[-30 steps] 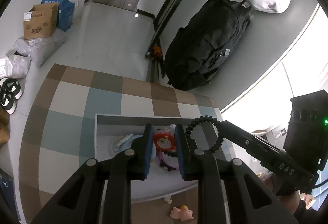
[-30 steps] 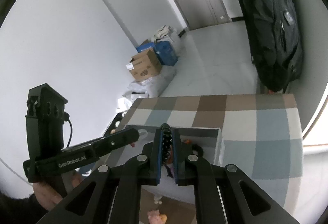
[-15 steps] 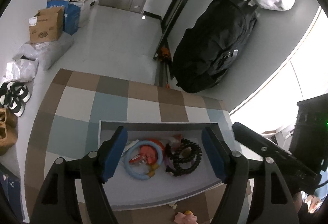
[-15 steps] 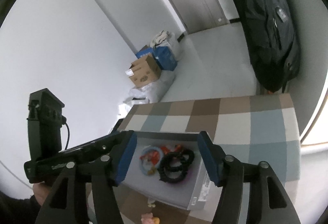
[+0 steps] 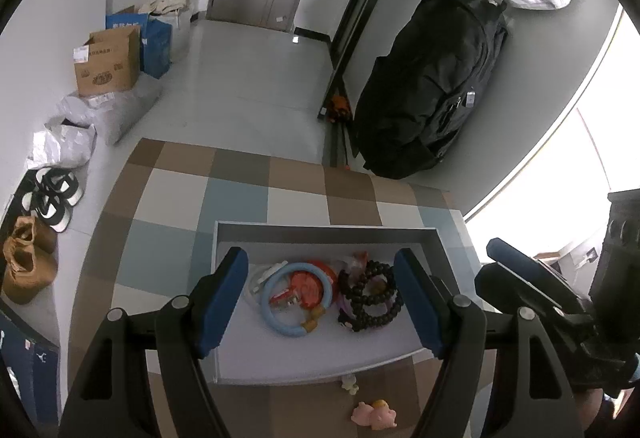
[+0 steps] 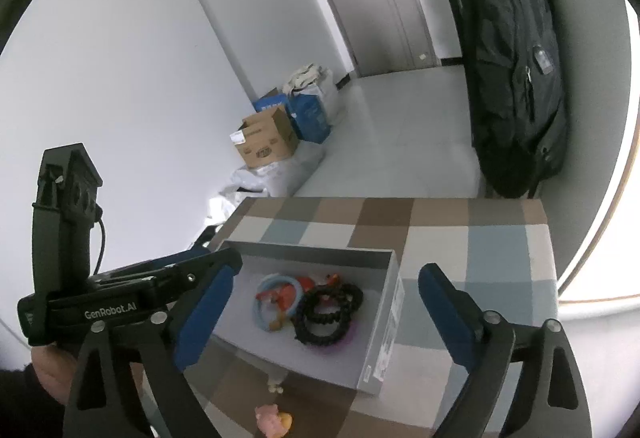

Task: Organize jewelry
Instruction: 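Move the left gripper over the pink pig toy, then close the left gripper on the pink pig toy and lift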

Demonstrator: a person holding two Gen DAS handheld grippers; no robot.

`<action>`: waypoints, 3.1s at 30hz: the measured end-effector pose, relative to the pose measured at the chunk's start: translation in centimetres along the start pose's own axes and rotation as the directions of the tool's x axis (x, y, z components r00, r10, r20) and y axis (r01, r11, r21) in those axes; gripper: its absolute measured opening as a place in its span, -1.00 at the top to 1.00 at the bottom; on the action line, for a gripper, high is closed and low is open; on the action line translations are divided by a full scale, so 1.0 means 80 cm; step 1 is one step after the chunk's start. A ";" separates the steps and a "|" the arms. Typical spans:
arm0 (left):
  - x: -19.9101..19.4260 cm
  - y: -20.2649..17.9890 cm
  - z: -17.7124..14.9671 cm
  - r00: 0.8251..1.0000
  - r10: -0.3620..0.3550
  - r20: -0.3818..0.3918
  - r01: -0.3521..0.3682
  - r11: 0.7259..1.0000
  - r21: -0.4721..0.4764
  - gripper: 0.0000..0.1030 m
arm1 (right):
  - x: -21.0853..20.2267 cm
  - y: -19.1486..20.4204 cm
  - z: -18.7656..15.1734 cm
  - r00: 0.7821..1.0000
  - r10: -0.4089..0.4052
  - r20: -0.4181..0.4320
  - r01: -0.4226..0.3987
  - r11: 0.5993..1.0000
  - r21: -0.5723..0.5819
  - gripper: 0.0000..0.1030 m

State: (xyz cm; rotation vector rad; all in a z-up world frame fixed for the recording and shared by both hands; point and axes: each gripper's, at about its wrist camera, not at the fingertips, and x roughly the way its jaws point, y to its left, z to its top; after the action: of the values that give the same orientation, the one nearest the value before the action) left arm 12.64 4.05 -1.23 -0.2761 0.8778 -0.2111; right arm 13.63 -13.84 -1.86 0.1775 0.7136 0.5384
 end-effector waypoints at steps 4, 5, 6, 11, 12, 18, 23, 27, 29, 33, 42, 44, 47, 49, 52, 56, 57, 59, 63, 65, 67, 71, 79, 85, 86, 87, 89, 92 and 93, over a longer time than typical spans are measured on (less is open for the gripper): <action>-0.009 -0.005 -0.005 0.999 0.024 0.027 -0.024 0.999 0.022 -0.40 | -0.008 0.003 -0.005 1.000 -0.018 0.007 0.018 1.000 -0.008 -0.95; -0.010 -0.007 -0.006 0.999 0.028 0.031 -0.029 0.999 0.026 -0.42 | -0.009 0.004 -0.007 1.000 -0.020 0.009 0.021 1.000 -0.009 -0.96; -0.012 -0.008 -0.008 0.999 0.034 0.036 -0.035 0.999 0.031 -0.45 | -0.011 0.005 -0.008 1.000 -0.026 0.012 0.026 1.000 -0.010 -0.98; -0.026 -0.012 -0.017 0.995 0.057 0.078 -0.061 0.997 0.040 -0.62 | -0.024 0.006 -0.017 0.998 -0.048 0.026 0.049 0.999 -0.015 -1.00; -0.027 -0.013 -0.020 0.995 0.059 0.082 -0.063 0.997 0.041 -0.62 | -0.026 0.006 -0.019 0.998 -0.054 0.028 0.054 0.998 -0.016 -1.00; -0.034 -0.017 -0.037 0.992 0.086 0.089 -0.090 0.995 0.045 -0.63 | -0.038 0.009 -0.031 0.996 -0.076 0.041 0.077 0.997 -0.023 -1.00; -0.039 -0.020 -0.052 0.992 0.098 0.081 -0.102 0.994 0.045 -0.63 | -0.042 0.008 -0.044 0.994 -0.102 0.036 0.103 0.994 -0.034 -1.00; -0.044 -0.026 -0.063 0.991 0.107 0.082 -0.112 0.992 0.056 -0.63 | -0.044 0.005 -0.051 0.994 -0.107 0.025 0.107 0.994 -0.027 -1.00; -0.046 -0.029 -0.067 0.991 0.110 0.081 -0.115 0.991 0.062 -0.63 | -0.046 0.005 -0.054 0.993 -0.113 0.025 0.113 0.993 -0.029 -1.00; -0.046 -0.035 -0.076 0.989 0.122 0.079 -0.128 0.988 0.081 -0.63 | -0.050 0.004 -0.058 0.993 -0.117 0.026 0.117 0.993 -0.024 -1.00; -0.034 -0.042 -0.097 0.996 0.091 0.016 -0.092 0.988 0.128 -0.63 | -0.056 -0.002 -0.069 0.993 -0.121 0.009 0.121 0.993 0.000 -1.00; -0.030 -0.043 -0.100 0.997 0.079 -0.004 -0.078 0.989 0.129 -0.63 | -0.058 -0.003 -0.071 0.992 -0.128 0.008 0.128 0.992 0.001 -1.00; -0.026 -0.047 -0.107 0.997 0.074 -0.021 -0.070 0.987 0.145 -0.63 | -0.060 -0.004 -0.072 0.991 -0.137 0.009 0.136 0.991 0.005 -1.00; -0.025 -0.051 -0.112 0.998 0.063 -0.030 -0.058 0.985 0.163 -0.63 | -0.061 -0.006 -0.072 0.990 -0.140 0.009 0.140 0.990 0.009 -1.00; -0.023 -0.056 -0.116 0.997 0.060 -0.044 -0.051 0.982 0.183 -0.63 | -0.062 -0.009 -0.072 0.990 -0.142 0.007 0.142 0.990 0.022 -1.00; -0.018 -0.056 -0.123 0.996 0.042 -0.082 -0.026 0.983 0.179 -0.63 | -0.062 -0.012 -0.073 0.990 -0.138 0.000 0.138 0.990 0.037 -1.00; -0.017 -0.057 -0.124 0.995 0.044 -0.088 -0.027 0.983 0.180 -0.63 | -0.062 -0.012 -0.073 0.990 -0.139 -0.001 0.139 0.990 0.036 -1.00; -0.016 -0.057 -0.124 0.995 0.040 -0.094 -0.022 0.983 0.181 -0.62 | -0.063 -0.011 -0.073 0.990 -0.143 0.000 0.143 0.989 0.032 -1.00; -0.013 -0.059 -0.126 0.994 0.046 -0.103 -0.026 0.982 0.187 -0.62 | -0.062 -0.013 -0.073 0.989 -0.150 -0.004 0.151 0.988 0.036 -1.00; -0.010 -0.060 -0.126 0.993 0.048 -0.108 -0.027 0.981 0.190 -0.62 | -0.061 -0.016 -0.073 0.988 -0.155 -0.009 0.155 0.987 0.046 -1.00; -0.008 -0.061 -0.125 0.993 0.050 -0.110 -0.028 0.980 0.195 -0.61 | -0.062 -0.020 -0.073 0.987 -0.161 -0.014 0.161 0.985 0.057 -1.00; -0.001 -0.063 -0.127 0.990 0.056 -0.131 -0.028 0.977 0.210 -0.32 | -0.062 -0.025 -0.074 0.986 -0.164 -0.020 0.165 0.983 0.076 -1.00; 0.005 -0.068 -0.132 0.983 0.038 -0.179 0.002 0.976 0.217 0.41 | -0.062 -0.028 -0.076 0.985 -0.169 -0.029 0.171 0.982 0.083 -1.00; -0.001 -0.075 -0.130 0.984 0.009 -0.179 0.033 0.972 0.231 0.66 | -0.061 -0.028 -0.077 0.984 -0.176 -0.035 0.179 0.980 0.087 -1.00; -0.001 -0.077 -0.130 0.983 0.009 -0.184 0.035 0.971 0.235 0.67 | -0.061 -0.028 -0.077 0.983 -0.178 -0.038 0.180 0.980 0.086 -1.00; 0.000 -0.079 -0.132 0.981 0.015 -0.192 0.033 0.970 0.242 0.67 | -0.060 -0.028 -0.078 0.983 -0.177 -0.040 0.180 0.980 0.085 -1.00; -0.001 -0.083 -0.134 0.983 0.025 -0.183 0.025 0.964 0.264 0.67 | -0.060 -0.028 -0.077 0.983 -0.179 -0.043 0.182 0.980 0.082 -1.00; -0.002 -0.082 -0.135 0.981 0.006 -0.194 0.045 0.966 0.256 0.67 | -0.058 -0.028 -0.078 0.983 -0.179 -0.045 0.183 0.980 0.084 -1.00; -0.003 -0.081 -0.134 0.981 -0.003 -0.196 0.053 0.967 0.248 0.67 | -0.058 -0.028 -0.078 0.982 -0.181 -0.047 0.184 0.979 0.084 -1.00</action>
State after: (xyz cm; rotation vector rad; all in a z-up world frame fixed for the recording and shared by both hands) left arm 3.68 -3.62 -5.49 -0.0301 1.0295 -0.3781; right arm 7.47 -18.35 -4.63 0.1823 0.7836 0.3356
